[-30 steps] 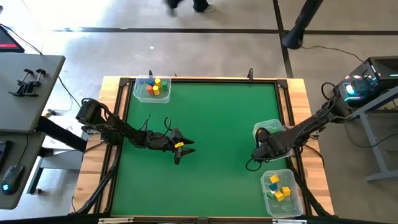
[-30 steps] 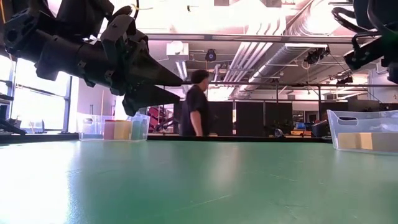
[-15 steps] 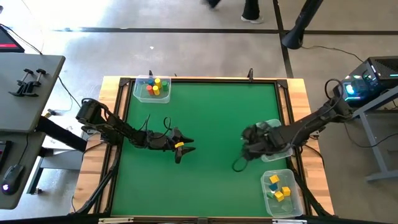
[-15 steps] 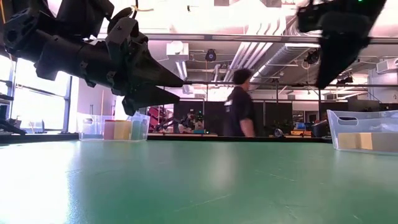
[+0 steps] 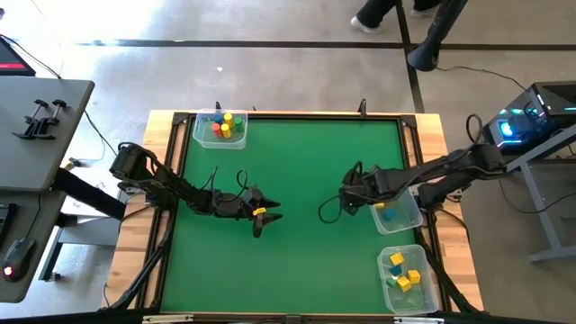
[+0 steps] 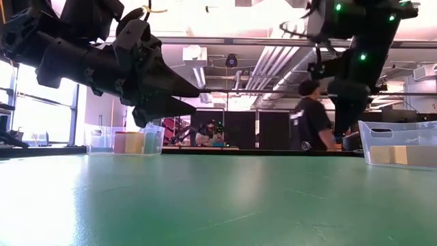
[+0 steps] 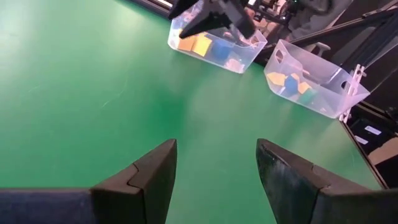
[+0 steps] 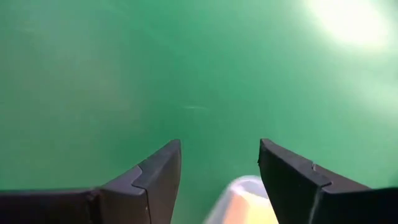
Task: Sort blocks by size
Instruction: Adjust the middle transparent bin
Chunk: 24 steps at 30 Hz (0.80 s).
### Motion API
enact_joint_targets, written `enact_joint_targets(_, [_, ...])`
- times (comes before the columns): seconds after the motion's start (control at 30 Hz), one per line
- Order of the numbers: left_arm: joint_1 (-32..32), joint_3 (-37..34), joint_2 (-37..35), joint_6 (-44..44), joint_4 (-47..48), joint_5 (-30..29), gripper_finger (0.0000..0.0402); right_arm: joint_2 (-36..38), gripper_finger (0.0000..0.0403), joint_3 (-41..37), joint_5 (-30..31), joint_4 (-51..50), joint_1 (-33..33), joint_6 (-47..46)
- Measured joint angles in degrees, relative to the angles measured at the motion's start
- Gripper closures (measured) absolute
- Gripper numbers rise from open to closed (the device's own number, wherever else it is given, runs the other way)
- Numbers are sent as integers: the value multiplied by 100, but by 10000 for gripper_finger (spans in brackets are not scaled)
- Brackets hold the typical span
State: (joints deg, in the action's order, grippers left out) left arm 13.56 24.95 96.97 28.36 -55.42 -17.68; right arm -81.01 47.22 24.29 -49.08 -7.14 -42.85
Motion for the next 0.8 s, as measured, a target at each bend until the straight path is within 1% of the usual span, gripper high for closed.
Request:
enact_joint_targets(0.2, [0,0,0,-2,20,-61,195,0,199,-58,515,-543,199,-263])
enact_joint_targets(0.4, [0,0,0,-4,31,-100,195,0,199,-58,674,-1234,268,-424])
enact_joint_targets(0.63, [0,0,0,-4,33,-102,195,0,199,-59,1508,-2251,262,-1061])
enact_joint_targets(0.8, [0,0,0,-4,33,-102,195,22,199,-39,1762,-2405,165,-1113])
